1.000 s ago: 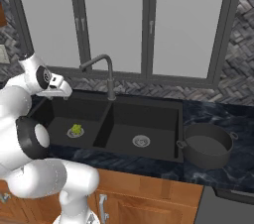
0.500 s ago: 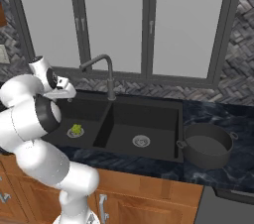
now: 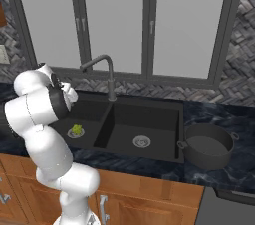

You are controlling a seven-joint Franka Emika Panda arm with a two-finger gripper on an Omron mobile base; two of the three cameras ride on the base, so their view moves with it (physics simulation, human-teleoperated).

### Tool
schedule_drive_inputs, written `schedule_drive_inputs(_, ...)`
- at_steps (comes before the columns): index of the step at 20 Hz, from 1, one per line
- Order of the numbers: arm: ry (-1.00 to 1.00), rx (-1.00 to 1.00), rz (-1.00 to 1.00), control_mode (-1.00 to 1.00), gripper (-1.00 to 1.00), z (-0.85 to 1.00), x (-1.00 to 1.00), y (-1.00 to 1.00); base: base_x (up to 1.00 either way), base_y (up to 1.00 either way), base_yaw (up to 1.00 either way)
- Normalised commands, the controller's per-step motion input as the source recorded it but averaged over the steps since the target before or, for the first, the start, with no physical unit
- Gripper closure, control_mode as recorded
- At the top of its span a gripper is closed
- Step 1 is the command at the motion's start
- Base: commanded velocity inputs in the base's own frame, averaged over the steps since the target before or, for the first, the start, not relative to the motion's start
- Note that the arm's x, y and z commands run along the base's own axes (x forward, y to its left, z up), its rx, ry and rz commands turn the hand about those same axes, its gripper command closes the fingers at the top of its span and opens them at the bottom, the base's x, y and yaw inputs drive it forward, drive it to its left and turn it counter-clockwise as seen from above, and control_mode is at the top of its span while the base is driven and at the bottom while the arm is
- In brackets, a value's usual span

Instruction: Dump the broccoli from the pot into the sink. Then turn on the water and wash the broccoli. Then turn off the water and put the broccoli back in the pot.

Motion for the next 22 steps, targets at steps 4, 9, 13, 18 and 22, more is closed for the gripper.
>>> schedule_drive_inputs(4, 0.03, -0.05, 0.03, -1.00, -1.00, -0.33, 0.16, 0.18, 0.00, 0.00, 0.00)
schedule_drive_inputs(9, 0.03, -0.04, 0.02, -1.00, -1.00, -0.34, 0.19, 0.17, 0.00, 0.00, 0.00)
schedule_drive_inputs(13, 0.03, -0.02, 0.02, -1.00, -1.00, -0.31, 0.22, 0.11, 0.00, 0.00, 0.00)
schedule_drive_inputs(18, 0.03, 0.00, 0.02, -1.00, -1.00, -0.31, 0.20, 0.07, 0.00, 0.00, 0.00)
schedule_drive_inputs(22, 0.01, 0.00, 0.01, -1.00, -1.00, -0.35, 0.10, 0.00, 0.00, 0.00, 0.00)
